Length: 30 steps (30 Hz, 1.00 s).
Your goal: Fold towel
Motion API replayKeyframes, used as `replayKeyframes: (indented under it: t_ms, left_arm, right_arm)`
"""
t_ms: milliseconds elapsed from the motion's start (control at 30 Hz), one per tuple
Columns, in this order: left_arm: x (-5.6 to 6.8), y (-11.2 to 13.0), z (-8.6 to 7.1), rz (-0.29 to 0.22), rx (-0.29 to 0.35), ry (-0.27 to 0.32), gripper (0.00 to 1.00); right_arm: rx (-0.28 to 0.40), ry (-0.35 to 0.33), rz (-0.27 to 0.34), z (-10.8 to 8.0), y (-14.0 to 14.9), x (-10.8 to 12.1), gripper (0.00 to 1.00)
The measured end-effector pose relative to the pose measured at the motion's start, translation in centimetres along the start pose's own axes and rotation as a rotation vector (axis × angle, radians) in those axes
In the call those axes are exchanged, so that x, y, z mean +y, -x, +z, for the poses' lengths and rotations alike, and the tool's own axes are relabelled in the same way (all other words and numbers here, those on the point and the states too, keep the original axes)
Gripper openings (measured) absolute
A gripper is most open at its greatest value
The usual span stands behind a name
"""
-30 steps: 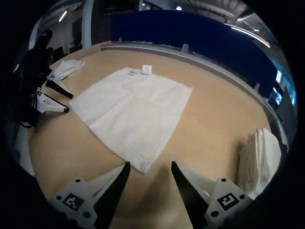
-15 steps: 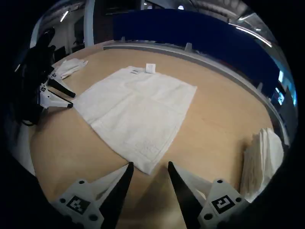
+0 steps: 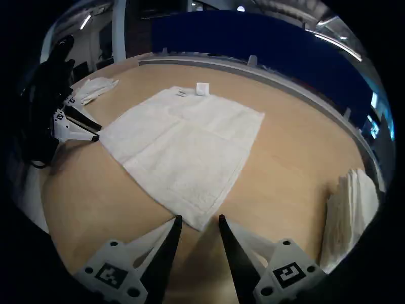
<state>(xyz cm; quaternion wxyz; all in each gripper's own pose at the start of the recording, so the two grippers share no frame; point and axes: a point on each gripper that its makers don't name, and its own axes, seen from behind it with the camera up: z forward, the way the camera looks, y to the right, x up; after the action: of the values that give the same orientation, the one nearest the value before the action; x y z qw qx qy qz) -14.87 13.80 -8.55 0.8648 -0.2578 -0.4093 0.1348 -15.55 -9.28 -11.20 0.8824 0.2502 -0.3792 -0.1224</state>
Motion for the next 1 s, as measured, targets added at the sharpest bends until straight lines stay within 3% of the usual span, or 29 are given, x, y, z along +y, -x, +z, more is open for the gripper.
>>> replayKeyframes:
  t_ms: [100, 233, 367, 600, 1000]
  left_arm:
    - [0.0, 0.0, 0.1, -0.001, -0.002, -0.002, 0.34]
    - [0.1, 0.0, 0.1, 0.008, -0.005, -0.010, 0.20]
    - [0.3, 0.0, 0.2, 0.012, -0.007, -0.013, 0.14]
    - [0.4, 0.1, 0.0, -0.020, -0.009, -0.008, 0.11]
    - [0.8, 0.3, -0.8, -0.057, -0.002, 0.015, 0.10]
  right_arm:
    - [-0.001, 0.000, 0.002, 0.0, 0.0, -0.1, 0.55]
    - [-0.003, -0.014, 0.006, 0.0, 0.1, -0.5, 0.42]
    - [-0.005, -0.020, 0.005, -0.1, 0.0, -0.8, 0.36]
    - [-0.008, -0.016, 0.006, -0.2, -0.2, -0.8, 0.15]
    - [0.004, -0.006, 0.041, -1.0, -1.0, 0.0, 0.09]
